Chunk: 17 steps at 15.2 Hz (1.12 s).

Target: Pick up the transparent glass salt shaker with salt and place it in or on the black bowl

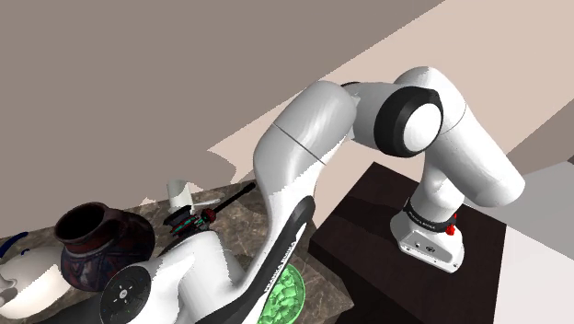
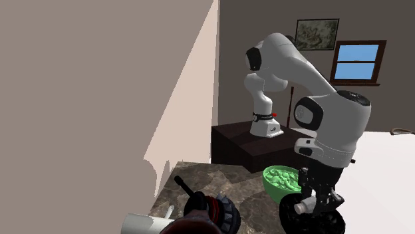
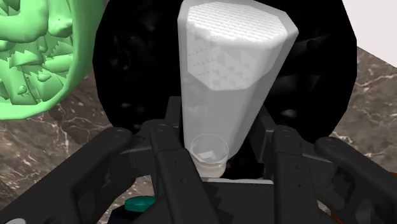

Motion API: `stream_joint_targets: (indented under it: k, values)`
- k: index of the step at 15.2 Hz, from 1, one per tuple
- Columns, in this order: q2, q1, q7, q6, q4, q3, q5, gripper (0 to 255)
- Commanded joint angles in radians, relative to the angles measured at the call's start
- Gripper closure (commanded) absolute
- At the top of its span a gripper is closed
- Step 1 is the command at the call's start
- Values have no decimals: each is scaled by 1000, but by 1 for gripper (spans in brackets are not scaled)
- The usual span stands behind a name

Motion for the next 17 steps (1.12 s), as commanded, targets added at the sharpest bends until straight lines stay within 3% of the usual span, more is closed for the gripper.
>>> stream_joint_targets:
  k: [1, 6, 7, 12, 17]
  values:
    - [4, 1, 0, 3, 2, -2, -2, 255]
    - [4, 1, 0, 3, 2, -2, -2, 255]
    - [4, 0, 0, 4, 1, -2, -2, 0]
    - [4, 1, 0, 3, 2, -2, -2, 0]
    - [-63, -5, -17, -78, 18, 26, 31, 0]
